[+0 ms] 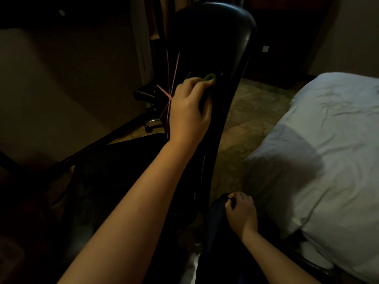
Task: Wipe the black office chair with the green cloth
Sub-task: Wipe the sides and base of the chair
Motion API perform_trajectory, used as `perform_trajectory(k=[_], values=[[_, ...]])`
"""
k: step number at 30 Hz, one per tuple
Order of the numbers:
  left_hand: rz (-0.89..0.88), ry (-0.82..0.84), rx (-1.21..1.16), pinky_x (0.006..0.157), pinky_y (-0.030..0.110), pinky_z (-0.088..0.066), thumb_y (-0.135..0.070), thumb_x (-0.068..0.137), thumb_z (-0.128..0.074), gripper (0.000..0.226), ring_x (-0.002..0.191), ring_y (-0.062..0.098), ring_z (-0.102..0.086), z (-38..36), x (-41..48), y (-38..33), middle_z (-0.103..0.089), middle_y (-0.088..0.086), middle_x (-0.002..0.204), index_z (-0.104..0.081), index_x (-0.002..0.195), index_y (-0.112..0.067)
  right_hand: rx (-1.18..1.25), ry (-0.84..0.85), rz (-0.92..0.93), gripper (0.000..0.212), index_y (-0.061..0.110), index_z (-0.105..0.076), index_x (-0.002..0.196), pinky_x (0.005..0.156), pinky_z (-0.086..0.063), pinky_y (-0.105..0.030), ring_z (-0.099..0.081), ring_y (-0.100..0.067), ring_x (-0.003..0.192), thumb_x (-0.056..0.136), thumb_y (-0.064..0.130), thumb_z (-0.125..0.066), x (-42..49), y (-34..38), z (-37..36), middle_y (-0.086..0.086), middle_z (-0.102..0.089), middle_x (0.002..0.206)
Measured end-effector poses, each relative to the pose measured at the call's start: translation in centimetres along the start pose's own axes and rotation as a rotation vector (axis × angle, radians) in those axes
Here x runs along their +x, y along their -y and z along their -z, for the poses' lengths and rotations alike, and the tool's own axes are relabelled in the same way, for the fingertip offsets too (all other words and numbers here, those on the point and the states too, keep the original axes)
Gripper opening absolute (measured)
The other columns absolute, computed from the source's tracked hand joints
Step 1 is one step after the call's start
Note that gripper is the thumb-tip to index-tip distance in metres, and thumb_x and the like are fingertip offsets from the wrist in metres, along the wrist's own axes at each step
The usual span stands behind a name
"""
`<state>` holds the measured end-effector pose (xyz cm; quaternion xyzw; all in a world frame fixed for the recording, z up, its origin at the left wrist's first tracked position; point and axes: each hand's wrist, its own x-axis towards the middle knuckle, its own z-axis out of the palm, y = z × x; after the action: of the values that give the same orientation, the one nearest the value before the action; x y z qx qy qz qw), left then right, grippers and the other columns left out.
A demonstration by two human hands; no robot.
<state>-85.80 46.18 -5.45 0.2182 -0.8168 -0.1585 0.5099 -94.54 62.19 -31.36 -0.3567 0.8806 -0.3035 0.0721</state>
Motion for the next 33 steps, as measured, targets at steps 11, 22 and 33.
perform_trajectory(k=[11,22,33], values=[[0.107,-0.004,0.009,0.097,0.034,-0.047,-0.011,0.093,-0.056,0.030,0.115,0.023,-0.051,-0.4,-4.8,2.5,-0.055,0.011,0.123,-0.063,0.121,-0.006,-0.066,-0.035,-0.018,0.020,0.005,-0.065,0.103,0.088,-0.044,-0.037,-0.050,-0.028,0.106,0.091,0.019,-0.057,-0.6,0.1,-0.2,-0.012,-0.062,0.106],[0.281,0.087,0.018,0.097,0.034,-0.049,-0.006,0.093,-0.059,0.029,0.114,0.023,-0.053,0.3,-11.1,5.4,-0.055,0.009,0.123,-0.063,0.122,-0.008,-0.027,-0.024,0.009,0.023,0.010,-0.063,0.111,0.089,-0.045,-0.035,-0.048,-0.021,0.108,0.094,0.022,-0.053,-0.6,-0.3,-0.4,-0.005,-0.061,0.110],[0.357,0.119,0.058,0.091,0.041,-0.053,-0.006,0.092,-0.061,0.033,0.110,0.022,-0.057,1.0,-13.0,5.1,-0.057,0.008,0.119,-0.062,0.125,-0.007,-0.008,-0.035,0.022,0.017,0.012,-0.064,0.106,0.088,-0.045,-0.035,-0.048,-0.020,0.107,0.094,0.021,-0.054,-0.6,-0.1,-0.2,-0.002,-0.061,0.107]])
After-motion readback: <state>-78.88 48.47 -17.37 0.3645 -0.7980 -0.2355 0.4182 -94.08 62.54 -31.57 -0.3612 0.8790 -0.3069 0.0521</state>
